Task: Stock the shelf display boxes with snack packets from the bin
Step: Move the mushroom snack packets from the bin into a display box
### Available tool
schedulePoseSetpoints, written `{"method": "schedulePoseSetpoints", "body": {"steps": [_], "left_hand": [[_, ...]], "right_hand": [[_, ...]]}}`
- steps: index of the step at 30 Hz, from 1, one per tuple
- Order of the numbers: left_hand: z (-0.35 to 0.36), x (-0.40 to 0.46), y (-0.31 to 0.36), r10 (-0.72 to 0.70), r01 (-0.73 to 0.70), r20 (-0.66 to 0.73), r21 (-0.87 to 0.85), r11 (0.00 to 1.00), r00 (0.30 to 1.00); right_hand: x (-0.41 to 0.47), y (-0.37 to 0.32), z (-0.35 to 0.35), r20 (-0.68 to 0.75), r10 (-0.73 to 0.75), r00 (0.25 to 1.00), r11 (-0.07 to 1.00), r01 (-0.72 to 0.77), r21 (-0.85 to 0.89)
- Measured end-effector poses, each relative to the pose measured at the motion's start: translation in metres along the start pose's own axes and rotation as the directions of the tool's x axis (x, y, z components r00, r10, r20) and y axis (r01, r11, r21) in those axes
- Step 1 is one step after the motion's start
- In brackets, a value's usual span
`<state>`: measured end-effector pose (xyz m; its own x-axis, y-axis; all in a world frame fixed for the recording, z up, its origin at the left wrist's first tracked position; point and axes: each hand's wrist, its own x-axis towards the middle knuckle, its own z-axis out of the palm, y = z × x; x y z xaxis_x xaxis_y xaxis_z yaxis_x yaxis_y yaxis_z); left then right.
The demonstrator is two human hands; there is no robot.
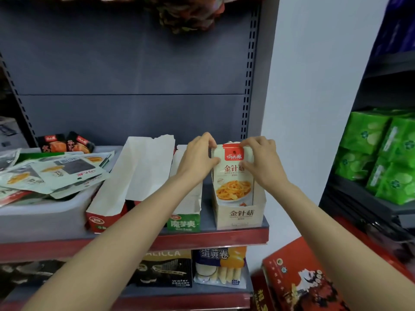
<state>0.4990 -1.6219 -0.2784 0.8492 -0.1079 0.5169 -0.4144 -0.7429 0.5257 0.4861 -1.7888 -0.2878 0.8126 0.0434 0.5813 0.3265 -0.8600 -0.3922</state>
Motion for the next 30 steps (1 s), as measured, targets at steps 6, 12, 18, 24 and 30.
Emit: {"method": "schedulePoseSetpoints", "body": {"steps": [6, 12, 18, 24, 30], "left_hand": [[-0.001, -0.001, -0.001, 0.030, -0.029, 0.025, -0.043, 0.999, 0.999], [-0.020, -0.017, -0.003, 0.095, -0.095, -0.026, -0.016, 0.995, 0.995], [-0.077, -0.048, -0.034, 0.166, -0.153, -0.132, 0.107, 0.982, 0.977], [-0.155, -0.076, -0.106, 0.027, 0.012, -0.131, 0.290, 0.957, 0.991], [-0.212, -0.095, -0.158, -0.228, 0.179, 0.084, 0.389, 0.904, 0.970]], "right_hand": [[0.003, -0.003, -0.001, 0.035, 0.010, 0.999, 1.000, -0.010, 0.005], [-0.008, -0.025, -0.001, -0.049, -0.084, 0.995, 0.996, 0.084, -0.013], [-0.013, -0.081, 0.017, 0.049, -0.192, 0.980, 0.972, 0.183, 0.147], [-0.012, -0.156, 0.061, 0.166, -0.298, 0.940, 0.936, 0.253, 0.244], [-0.014, -0.227, 0.103, 0.328, -0.334, 0.884, 0.920, 0.229, 0.318]]}}
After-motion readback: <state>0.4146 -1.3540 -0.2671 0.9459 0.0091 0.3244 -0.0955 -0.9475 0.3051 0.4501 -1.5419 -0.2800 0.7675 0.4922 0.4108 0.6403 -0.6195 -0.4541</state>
